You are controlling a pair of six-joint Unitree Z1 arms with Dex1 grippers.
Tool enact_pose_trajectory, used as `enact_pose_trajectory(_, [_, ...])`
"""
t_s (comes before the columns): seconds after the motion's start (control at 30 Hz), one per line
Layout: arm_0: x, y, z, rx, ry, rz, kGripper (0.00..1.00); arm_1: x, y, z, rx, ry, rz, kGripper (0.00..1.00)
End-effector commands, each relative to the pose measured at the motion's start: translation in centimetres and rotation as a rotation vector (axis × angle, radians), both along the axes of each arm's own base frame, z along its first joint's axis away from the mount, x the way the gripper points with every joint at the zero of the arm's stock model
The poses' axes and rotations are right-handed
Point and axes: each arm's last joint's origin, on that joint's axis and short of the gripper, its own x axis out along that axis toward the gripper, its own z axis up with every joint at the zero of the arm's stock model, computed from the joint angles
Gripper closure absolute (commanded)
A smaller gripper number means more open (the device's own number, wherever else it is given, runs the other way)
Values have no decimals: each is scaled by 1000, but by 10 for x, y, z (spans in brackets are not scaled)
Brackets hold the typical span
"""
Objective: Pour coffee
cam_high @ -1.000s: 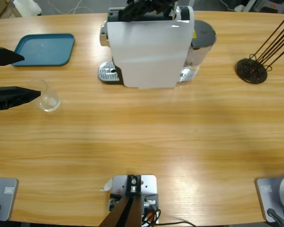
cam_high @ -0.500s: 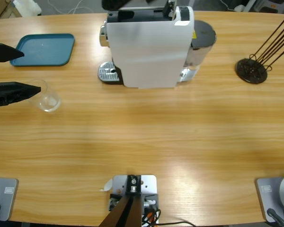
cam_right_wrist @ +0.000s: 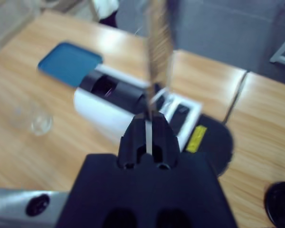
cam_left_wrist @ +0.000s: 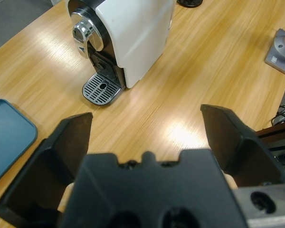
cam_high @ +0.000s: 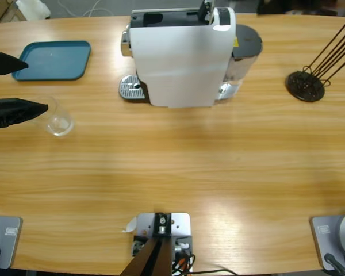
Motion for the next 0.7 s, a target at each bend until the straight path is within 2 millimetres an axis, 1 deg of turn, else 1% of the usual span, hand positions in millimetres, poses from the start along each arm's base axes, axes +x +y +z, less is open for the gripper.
enact_pose_trajectory(0.03, [-7,7,-15,7,32,16,18,45,-3,29,104,-71,-148,1000])
enact_pose_trajectory(0.07, [-7,7,-15,9,33,17,18,50,3,32,115,-75,-141,1000])
enact_pose_trajectory(0.17, [-7,7,-17,14,38,18,18,64,19,29,126,-61,-134,1000])
enact_pose_trajectory(0.27, [-7,7,-20,21,44,19,18,60,41,27,135,-49,-90,1000])
enact_pose_trajectory(0.37, [-6,7,-21,24,46,20,18,52,55,20,135,-23,-65,1000])
enact_pose_trajectory(0.6, [-6,6,-20,20,42,20,18,49,55,23,145,-26,-62,1000])
enact_pose_trajectory(0.7, [-6,7,-20,17,41,21,18,47,62,20,149,-13,-48,1000])
